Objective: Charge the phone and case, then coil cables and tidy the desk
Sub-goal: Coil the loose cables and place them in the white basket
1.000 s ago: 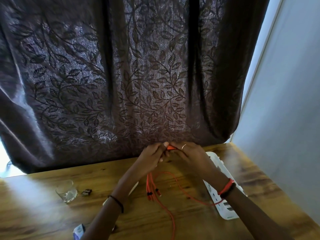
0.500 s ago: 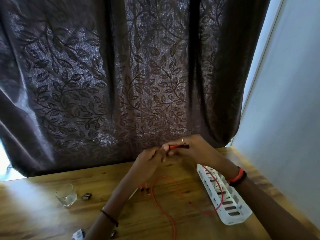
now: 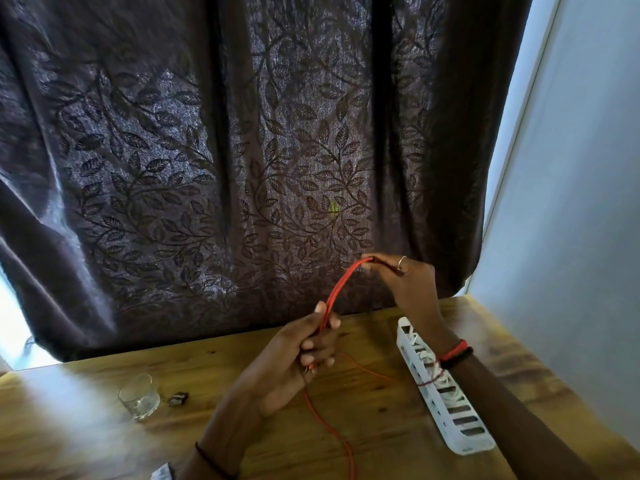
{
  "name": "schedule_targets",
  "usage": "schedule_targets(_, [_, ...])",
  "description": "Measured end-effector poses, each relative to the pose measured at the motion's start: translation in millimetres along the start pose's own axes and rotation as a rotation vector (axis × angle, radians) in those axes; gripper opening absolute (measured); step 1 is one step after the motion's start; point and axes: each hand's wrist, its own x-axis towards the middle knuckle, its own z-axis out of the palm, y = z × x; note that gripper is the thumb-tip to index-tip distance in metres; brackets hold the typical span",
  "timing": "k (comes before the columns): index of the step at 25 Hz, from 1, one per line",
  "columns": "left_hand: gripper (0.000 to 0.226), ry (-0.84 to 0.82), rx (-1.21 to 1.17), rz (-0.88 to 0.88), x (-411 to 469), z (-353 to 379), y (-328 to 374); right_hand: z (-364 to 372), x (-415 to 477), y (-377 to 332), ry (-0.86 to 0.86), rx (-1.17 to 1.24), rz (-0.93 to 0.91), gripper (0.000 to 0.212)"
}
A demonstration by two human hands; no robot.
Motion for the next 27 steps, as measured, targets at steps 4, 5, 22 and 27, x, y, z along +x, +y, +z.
schedule_targets(4, [0.028,-0.315,-0.547,-0.016,10.3,1.0,-7.2,19.9,-16.1,4.9,-0.016,0.088,0.270,0.016])
schedule_targets(5, [0.031,-0.329,-0.598,0.027,14.4,-0.4,-5.9,24.5,-22.8,4.4,-0.058,0.104,0.305,0.013])
schedule_targets(22, [0.043,0.422,0.354,0.490,52.4,-5.6,2.4,31.2,-108.1,-50.3,-0.552,-0.692,-0.350,0.045])
schedule_targets(27, [0.043,0.402,0.909,0.424,49.9,-8.0,-7.3,2.7,-84.9,-60.4,-0.652,-0.527,-0.090,0.027])
